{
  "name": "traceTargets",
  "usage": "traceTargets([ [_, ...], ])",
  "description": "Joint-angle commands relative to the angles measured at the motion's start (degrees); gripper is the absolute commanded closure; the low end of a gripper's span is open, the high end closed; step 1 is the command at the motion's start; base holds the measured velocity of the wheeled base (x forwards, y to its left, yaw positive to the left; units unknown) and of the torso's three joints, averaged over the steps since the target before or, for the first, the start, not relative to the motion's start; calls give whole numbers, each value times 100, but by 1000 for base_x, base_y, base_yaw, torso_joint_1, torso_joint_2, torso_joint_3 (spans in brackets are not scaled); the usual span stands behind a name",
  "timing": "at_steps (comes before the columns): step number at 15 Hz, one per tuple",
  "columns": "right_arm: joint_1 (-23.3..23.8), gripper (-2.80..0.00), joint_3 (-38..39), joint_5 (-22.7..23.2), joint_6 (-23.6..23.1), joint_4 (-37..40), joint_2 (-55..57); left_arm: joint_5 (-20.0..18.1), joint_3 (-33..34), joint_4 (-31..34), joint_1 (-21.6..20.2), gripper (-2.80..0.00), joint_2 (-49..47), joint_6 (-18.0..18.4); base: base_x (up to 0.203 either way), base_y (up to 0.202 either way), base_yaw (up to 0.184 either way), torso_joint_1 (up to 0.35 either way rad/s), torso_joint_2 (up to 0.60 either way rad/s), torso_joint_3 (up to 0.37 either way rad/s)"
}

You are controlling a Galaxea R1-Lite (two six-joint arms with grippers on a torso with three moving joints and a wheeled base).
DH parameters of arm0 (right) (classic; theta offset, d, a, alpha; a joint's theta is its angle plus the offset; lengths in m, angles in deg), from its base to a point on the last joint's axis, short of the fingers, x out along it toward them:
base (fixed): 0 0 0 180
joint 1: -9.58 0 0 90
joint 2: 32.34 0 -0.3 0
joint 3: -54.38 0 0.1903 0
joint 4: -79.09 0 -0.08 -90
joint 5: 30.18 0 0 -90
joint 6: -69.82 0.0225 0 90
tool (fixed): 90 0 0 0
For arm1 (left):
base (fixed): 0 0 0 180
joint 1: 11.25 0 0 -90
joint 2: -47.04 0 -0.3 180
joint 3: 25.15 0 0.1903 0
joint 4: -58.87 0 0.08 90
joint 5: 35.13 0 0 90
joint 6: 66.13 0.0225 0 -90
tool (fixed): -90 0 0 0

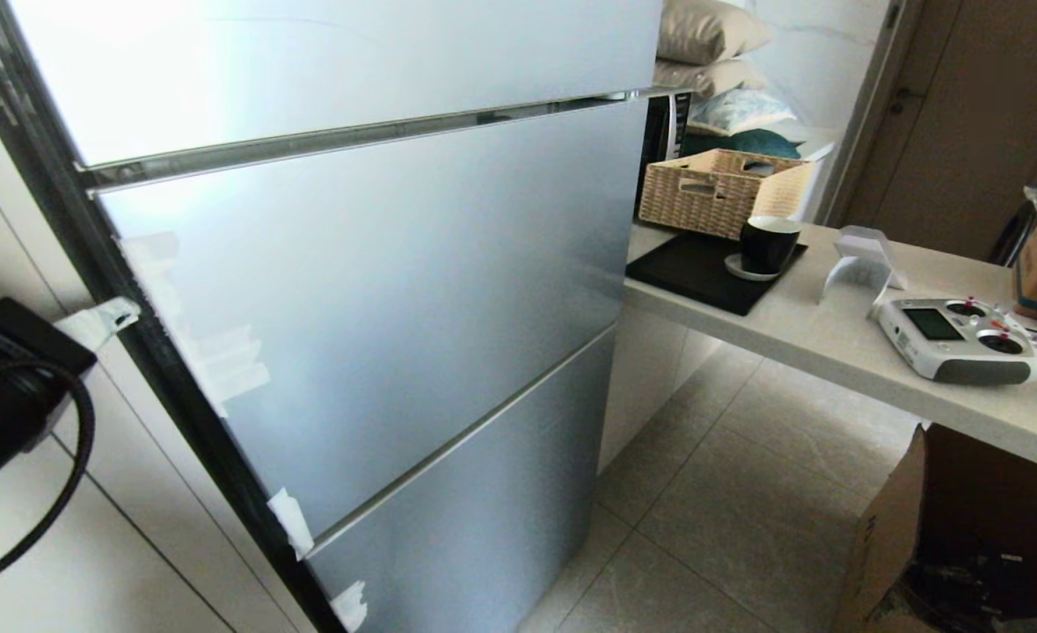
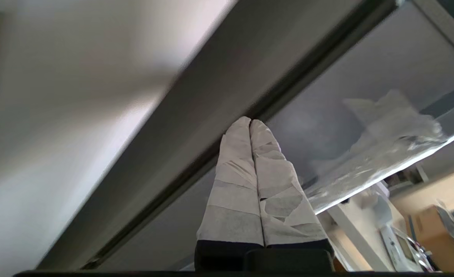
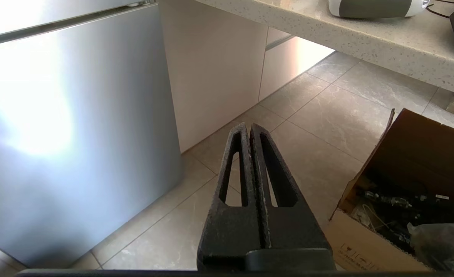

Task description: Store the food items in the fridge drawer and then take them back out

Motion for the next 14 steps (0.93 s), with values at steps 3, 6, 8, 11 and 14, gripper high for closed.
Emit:
traceTargets([
  [3, -2, 0, 0, 4, -2, -1, 7, 12, -264, -36, 131, 0, -261, 7, 0, 0, 0, 0, 0, 0],
  [6, -2, 0, 0, 4, -2, -1, 7, 21, -339, -36, 178, 0, -298, 19, 0, 0, 0, 0, 0, 0],
  [8, -2, 0, 0, 4, -2, -1, 7, 29, -362, -36, 337, 0, -290, 25, 0, 0, 0, 0, 0, 0],
  [11, -2, 0, 0, 4, -2, -1, 7, 30, -337, -36, 539, 0, -281, 28, 0, 0, 0, 0, 0, 0],
  [14, -2, 0, 0, 4, -2, -1, 7, 13, -278, -28, 623, 0, -272, 54, 0, 0, 0, 0, 0, 0],
])
